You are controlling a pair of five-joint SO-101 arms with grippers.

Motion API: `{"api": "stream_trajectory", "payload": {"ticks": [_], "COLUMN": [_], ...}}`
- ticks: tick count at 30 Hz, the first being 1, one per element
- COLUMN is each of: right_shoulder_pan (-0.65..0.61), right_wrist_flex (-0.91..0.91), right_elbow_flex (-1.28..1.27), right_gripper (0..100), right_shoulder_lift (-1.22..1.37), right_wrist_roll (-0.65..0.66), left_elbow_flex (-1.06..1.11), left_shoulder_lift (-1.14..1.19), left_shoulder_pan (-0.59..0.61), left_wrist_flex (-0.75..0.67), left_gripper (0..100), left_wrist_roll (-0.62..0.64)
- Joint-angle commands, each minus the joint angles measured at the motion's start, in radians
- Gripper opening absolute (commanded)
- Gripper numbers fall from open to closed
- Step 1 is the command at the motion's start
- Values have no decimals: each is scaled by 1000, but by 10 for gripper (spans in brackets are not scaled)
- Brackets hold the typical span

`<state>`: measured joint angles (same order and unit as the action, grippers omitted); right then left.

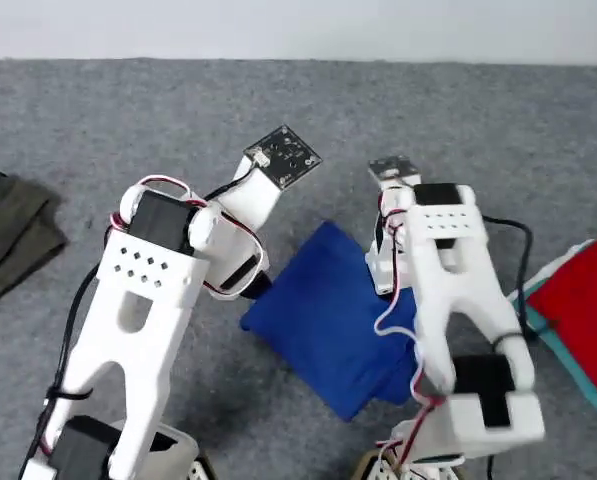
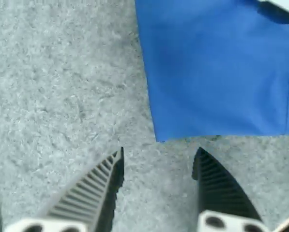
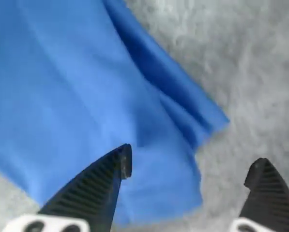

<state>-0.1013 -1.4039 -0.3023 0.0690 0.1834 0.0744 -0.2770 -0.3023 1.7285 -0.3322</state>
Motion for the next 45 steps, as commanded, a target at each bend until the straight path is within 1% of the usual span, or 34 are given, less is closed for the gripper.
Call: {"api": "stream_trajectory", "payload": {"ticks": [1, 3, 6, 8, 10, 13, 15, 17, 23, 27, 31, 39, 42, 45], "right_shoulder_pan": [50, 81, 88, 87, 85, 71, 73, 79, 93, 108, 199, 463, 562, 682], "right_wrist_flex": [67, 47, -18, -47, -77, -102, -102, -102, -102, -107, -150, -222, -211, -162], "right_elbow_flex": [86, 163, 293, 370, 439, 491, 496, 496, 497, 497, 497, 497, 497, 494], "right_gripper": [376, 376, 374, 344, 267, 117, 49, 6, 9, 9, 9, 9, 9, 9], "right_shoulder_lift": [125, 203, 315, 375, 438, 516, 549, 555, 499, 363, 170, -162, -248, -265], "right_wrist_roll": [55, 66, 66, 71, 114, 193, 233, 244, 245, 241, 241, 252, 344, 445], "left_elbow_flex": [1, 1, 1, 1, 1, 1, 1, 1, 1, 1, 1, 48, 82, 93], "left_shoulder_lift": [-35, -35, -35, -35, -35, -35, -35, -35, -35, -35, -37, -37, -37, -37], "left_shoulder_pan": [31, 43, 60, 68, 69, 69, 69, 69, 69, 69, 104, 302, 362, 419], "left_wrist_flex": [31, 31, 31, 31, 31, 31, 31, 31, 31, 31, 31, 31, 31, 31], "left_gripper": [170, 160, 160, 160, 160, 160, 160, 160, 160, 160, 160, 160, 160, 160], "left_wrist_roll": [-8, -8, -8, -8, -8, -8, -8, -8, -8, -8, -8, -14, -14, -15]}}
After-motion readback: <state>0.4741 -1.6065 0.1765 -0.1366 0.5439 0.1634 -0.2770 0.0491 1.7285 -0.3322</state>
